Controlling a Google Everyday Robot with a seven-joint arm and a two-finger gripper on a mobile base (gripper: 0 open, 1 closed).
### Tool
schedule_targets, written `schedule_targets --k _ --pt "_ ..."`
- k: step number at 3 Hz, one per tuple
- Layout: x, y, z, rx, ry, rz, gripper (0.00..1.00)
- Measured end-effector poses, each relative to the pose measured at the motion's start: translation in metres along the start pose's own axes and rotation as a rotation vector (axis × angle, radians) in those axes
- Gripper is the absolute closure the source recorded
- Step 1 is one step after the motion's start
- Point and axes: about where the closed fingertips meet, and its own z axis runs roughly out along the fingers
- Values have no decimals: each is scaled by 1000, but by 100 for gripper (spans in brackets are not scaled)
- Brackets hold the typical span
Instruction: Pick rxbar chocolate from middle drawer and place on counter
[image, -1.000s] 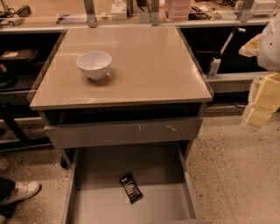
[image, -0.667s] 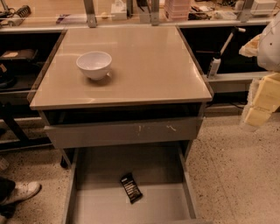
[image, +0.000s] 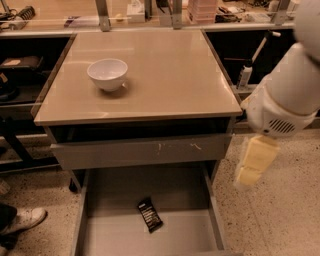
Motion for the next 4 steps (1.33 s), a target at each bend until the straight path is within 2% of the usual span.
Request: schedule_targets --k 1,3,4 --pt "1 32 68 -127 71 32 0" --pt "5 36 70 -133 80 41 0" --pt "-7 47 108 -168 66 110 0"
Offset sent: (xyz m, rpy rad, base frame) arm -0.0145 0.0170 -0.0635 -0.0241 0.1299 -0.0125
